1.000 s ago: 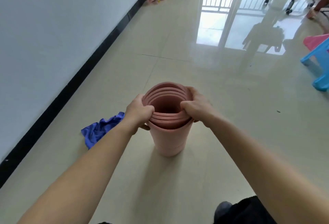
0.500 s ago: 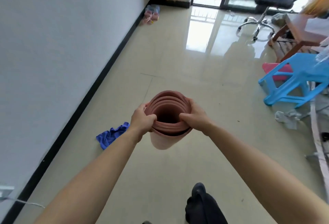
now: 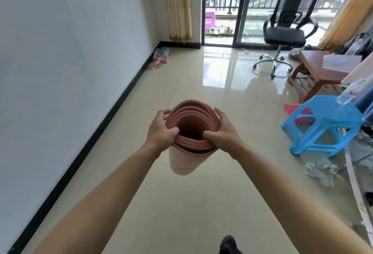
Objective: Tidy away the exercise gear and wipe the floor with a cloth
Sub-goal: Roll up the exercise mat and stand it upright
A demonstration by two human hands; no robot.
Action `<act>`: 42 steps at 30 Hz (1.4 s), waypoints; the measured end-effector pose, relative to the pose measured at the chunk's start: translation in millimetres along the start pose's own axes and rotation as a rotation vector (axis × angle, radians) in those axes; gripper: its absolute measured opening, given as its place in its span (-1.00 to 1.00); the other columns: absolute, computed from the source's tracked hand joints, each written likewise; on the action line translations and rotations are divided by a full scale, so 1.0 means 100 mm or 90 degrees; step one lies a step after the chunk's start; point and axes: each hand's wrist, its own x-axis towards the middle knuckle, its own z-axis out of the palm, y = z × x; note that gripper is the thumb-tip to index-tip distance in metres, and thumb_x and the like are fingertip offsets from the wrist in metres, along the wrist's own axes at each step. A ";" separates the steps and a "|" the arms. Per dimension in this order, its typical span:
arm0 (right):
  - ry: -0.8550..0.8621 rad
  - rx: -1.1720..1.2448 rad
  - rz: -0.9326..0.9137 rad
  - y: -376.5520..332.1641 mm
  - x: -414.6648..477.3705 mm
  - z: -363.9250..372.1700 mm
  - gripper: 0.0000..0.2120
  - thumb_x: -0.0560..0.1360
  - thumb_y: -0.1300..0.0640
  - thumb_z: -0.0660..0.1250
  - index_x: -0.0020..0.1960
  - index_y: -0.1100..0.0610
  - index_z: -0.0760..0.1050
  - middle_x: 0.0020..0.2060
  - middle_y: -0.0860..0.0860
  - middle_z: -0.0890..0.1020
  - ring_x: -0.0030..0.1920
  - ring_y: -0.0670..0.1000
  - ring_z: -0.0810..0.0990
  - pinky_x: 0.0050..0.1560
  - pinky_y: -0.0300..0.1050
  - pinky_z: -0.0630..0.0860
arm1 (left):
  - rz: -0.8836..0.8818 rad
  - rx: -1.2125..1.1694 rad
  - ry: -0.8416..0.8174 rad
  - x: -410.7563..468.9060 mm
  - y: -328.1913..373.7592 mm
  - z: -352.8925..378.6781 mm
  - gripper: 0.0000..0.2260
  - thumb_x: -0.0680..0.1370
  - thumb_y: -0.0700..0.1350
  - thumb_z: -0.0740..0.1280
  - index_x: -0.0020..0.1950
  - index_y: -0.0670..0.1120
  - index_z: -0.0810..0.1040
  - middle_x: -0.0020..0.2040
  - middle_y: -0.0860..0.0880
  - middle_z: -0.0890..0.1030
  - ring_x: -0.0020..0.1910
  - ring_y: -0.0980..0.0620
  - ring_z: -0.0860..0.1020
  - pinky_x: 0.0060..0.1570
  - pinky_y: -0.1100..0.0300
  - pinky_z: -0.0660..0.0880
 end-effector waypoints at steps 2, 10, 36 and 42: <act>-0.004 -0.001 0.002 -0.05 0.31 -0.38 -0.08 0.36 0.15 0.43 0.61 -0.08 0.06 0.27 -0.08 0.50 0.22 -0.04 0.54 0.22 -0.10 0.54 | -0.001 -0.003 0.011 0.31 0.28 0.32 -0.50 0.47 -0.28 0.36 0.36 0.02 0.38 0.15 0.03 0.50 0.01 0.11 0.57 -0.09 0.20 0.59; -0.024 -0.033 -0.099 -0.58 1.68 -1.60 -0.31 0.32 0.11 0.43 0.43 -0.13 0.38 0.11 -0.20 0.60 0.11 -0.12 0.60 0.15 -0.07 0.60 | 0.035 -0.048 0.052 1.60 1.21 1.02 -0.53 0.45 -0.32 0.36 0.31 0.02 0.44 0.08 0.06 0.55 0.01 0.07 0.60 -0.02 0.13 0.61; -0.051 -0.008 -0.144 -1.42 9.06 -3.96 -0.36 0.34 0.22 0.41 0.35 -0.20 0.45 0.06 -0.14 0.66 0.06 -0.09 0.65 0.04 -0.14 0.62 | 0.093 -0.052 0.013 8.92 2.88 2.92 -0.50 0.44 -0.35 0.36 0.34 -0.03 0.44 0.04 0.09 0.55 -0.02 0.07 0.62 -0.08 0.12 0.65; -0.130 -0.015 -0.155 -1.73 11.06 -4.31 -0.33 0.36 0.27 0.40 0.38 -0.20 0.41 0.08 -0.16 0.64 0.08 -0.11 0.63 0.12 -0.11 0.62 | 0.038 -0.063 0.063 10.76 3.08 3.20 -0.49 0.44 -0.38 0.34 0.30 0.04 0.42 0.10 0.01 0.60 0.02 0.07 0.63 0.02 0.09 0.63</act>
